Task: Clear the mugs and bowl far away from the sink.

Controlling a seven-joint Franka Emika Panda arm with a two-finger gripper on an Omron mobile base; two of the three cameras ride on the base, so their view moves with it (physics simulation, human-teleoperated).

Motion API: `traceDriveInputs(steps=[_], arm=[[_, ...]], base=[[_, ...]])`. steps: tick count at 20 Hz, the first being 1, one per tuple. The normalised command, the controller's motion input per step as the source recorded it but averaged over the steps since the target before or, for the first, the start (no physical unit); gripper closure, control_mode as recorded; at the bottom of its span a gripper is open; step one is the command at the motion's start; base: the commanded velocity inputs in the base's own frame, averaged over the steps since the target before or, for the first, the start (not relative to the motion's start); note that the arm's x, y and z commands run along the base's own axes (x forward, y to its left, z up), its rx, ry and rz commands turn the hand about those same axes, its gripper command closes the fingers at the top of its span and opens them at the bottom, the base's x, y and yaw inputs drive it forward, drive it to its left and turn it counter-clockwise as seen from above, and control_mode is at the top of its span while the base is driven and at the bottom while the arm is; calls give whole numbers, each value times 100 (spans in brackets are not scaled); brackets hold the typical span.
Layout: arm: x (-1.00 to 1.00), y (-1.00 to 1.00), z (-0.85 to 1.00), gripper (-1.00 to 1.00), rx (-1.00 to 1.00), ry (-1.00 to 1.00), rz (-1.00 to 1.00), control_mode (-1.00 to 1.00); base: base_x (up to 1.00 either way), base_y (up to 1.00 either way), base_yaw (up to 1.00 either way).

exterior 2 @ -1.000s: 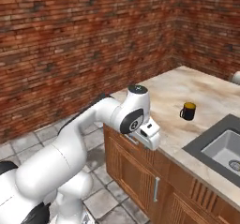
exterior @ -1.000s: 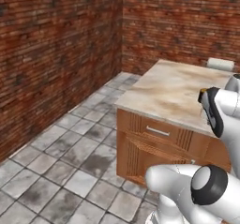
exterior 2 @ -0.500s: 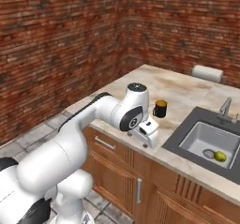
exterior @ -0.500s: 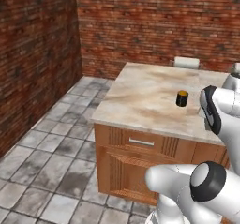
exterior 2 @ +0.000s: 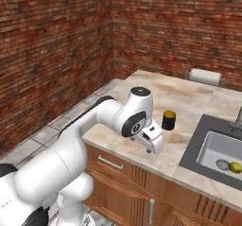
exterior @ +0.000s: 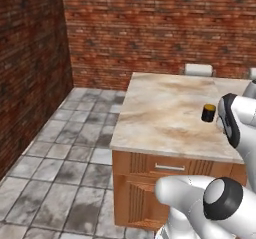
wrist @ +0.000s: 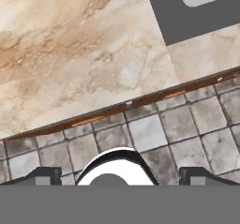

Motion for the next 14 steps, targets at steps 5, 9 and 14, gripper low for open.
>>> traceDriveInputs(steps=[5,9,14], arm=[[0,0,0,-100,0,0,0,100],[0,0,0,-100,0,0,0,100],[0,0,0,-100,0,0,0,100]], base=[[72,-13,9],[47,-4,12],[26,0,0]])
